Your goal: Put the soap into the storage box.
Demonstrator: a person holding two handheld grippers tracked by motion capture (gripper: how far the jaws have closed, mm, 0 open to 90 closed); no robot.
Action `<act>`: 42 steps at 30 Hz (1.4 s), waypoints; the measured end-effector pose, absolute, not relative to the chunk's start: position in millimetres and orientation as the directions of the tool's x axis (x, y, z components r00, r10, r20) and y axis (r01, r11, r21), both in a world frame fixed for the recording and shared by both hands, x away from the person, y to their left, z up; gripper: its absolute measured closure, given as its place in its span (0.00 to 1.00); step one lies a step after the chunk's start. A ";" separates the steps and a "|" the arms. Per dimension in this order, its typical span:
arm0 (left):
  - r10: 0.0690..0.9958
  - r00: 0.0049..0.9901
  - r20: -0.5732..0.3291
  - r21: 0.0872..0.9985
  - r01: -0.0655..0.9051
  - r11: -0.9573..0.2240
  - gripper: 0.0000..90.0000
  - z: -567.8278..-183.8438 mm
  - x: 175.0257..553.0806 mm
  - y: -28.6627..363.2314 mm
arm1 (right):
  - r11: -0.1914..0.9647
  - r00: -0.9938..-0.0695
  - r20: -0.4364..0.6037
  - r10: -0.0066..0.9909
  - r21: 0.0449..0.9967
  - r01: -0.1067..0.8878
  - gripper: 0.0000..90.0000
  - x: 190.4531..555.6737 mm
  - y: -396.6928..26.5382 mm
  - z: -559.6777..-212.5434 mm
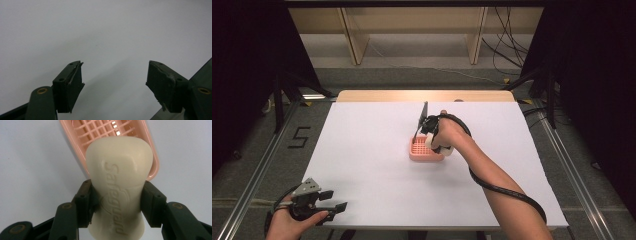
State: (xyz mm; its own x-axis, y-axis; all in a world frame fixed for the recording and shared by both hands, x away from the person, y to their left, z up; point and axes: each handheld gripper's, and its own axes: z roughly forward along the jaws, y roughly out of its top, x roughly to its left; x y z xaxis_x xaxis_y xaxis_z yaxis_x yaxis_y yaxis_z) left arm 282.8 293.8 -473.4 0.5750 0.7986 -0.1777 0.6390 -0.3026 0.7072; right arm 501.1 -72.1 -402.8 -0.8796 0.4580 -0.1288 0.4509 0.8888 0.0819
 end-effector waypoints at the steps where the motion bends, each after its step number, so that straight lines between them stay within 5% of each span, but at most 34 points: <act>1: 0.799 0.575 -0.178 0.707 0.639 -0.303 0.31 -473.3 282.8 293.8 | 0.889 -0.880 -0.129 0.458 0.082 0.451 0.56 501.1 -72.1 -402.8; 42: 0.797 0.577 -0.177 0.700 0.643 -0.310 0.31 -473.6 282.8 294.5 | 0.908 -0.896 -0.147 0.418 0.073 0.412 0.56 510.0 -59.2 -408.5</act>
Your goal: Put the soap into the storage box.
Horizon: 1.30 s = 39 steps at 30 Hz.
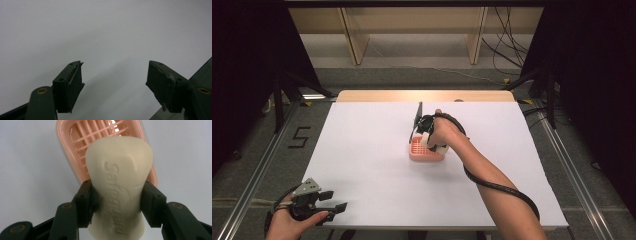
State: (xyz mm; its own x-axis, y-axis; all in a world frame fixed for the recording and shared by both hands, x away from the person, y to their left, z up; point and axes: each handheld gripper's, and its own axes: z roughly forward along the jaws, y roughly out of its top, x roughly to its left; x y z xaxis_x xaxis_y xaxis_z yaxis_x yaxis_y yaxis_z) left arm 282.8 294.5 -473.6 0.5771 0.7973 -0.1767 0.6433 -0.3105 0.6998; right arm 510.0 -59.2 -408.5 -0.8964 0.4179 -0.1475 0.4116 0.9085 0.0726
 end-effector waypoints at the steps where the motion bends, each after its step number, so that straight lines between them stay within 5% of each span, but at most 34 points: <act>1: 0.797 0.577 -0.177 0.700 0.644 -0.310 0.31 -473.7 282.8 294.5 | 0.909 -0.899 -0.139 0.416 0.086 0.407 0.56 510.5 -59.2 -409.6; 39: 0.798 0.571 -0.192 0.696 0.653 -0.299 0.31 -474.7 283.0 294.4 | 0.928 -0.917 -0.149 0.371 0.106 0.358 0.56 517.1 -40.5 -415.2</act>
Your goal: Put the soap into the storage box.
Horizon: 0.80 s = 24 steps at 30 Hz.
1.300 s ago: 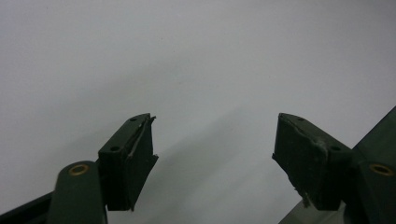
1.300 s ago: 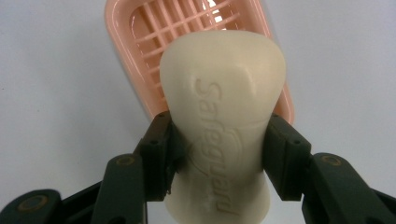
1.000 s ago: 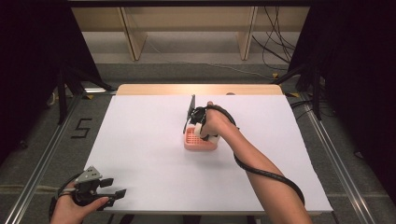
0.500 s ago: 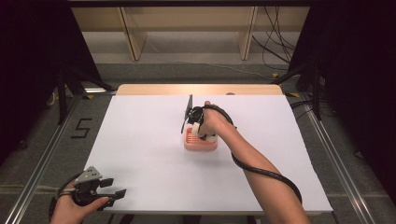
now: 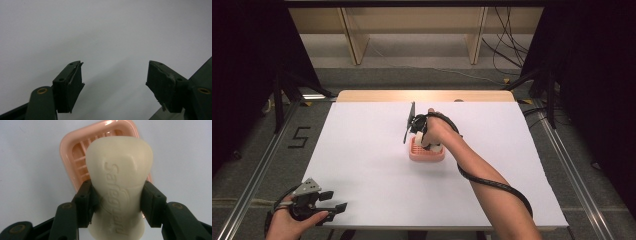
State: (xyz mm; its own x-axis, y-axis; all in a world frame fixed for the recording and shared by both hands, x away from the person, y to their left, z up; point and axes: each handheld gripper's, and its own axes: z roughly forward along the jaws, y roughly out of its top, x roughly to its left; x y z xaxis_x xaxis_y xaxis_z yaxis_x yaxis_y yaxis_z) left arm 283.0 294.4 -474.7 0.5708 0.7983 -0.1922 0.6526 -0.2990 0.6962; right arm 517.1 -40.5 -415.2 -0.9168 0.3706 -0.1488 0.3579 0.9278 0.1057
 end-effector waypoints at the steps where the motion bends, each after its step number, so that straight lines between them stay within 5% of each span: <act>1: 0.798 0.571 -0.192 0.696 0.653 -0.299 0.31 -474.7 283.0 294.5 | 0.928 -0.917 -0.152 0.369 0.110 0.355 0.56 517.6 -40.4 -415.5; 24: 0.795 0.568 -0.213 0.696 0.659 -0.285 0.31 -474.6 281.9 293.7 | 0.939 -0.925 -0.167 0.342 0.091 0.331 0.56 520.9 -35.6 -419.7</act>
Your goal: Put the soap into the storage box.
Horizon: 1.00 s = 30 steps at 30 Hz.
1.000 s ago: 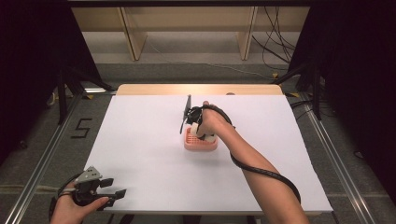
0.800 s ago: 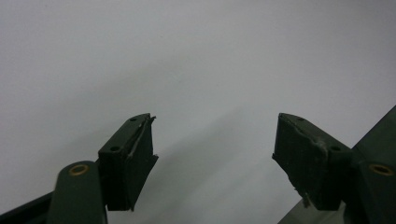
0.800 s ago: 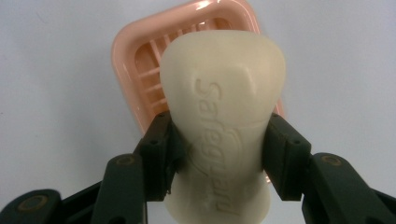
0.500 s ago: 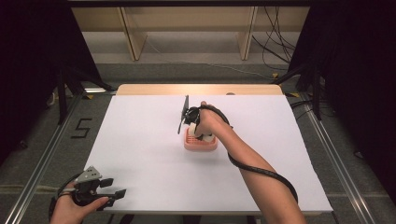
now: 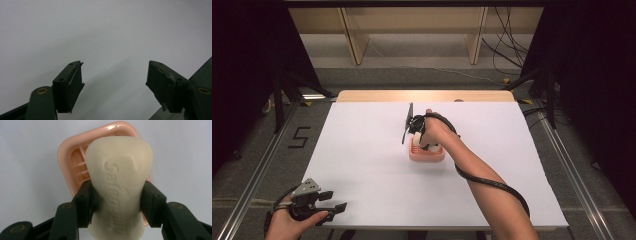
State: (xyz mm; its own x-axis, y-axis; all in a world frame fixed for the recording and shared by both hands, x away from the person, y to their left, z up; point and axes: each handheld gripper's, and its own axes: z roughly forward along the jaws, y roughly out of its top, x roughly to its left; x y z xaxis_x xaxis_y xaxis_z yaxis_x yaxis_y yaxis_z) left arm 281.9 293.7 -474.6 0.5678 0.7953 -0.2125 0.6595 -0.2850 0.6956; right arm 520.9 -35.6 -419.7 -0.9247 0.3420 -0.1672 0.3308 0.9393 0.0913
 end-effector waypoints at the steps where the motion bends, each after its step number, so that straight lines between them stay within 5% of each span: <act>1: 0.795 0.568 -0.213 0.695 0.660 -0.285 0.31 -474.7 282.0 293.7 | 0.939 -0.925 -0.167 0.342 0.091 0.331 0.56 520.9 -35.6 -419.7; 30: 0.797 0.566 -0.210 0.694 0.660 -0.287 0.31 -475.0 282.1 293.9 | 0.946 -0.931 -0.173 0.322 0.081 0.313 0.56 524.7 -38.0 -426.7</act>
State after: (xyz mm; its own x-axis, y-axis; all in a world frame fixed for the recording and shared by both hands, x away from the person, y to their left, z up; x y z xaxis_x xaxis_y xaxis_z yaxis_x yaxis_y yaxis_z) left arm 282.1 293.9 -475.0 0.5664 0.7970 -0.2095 0.6603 -0.2868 0.6941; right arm 524.7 -38.0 -426.7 -0.9307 0.3223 -0.1728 0.3126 0.9464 0.0812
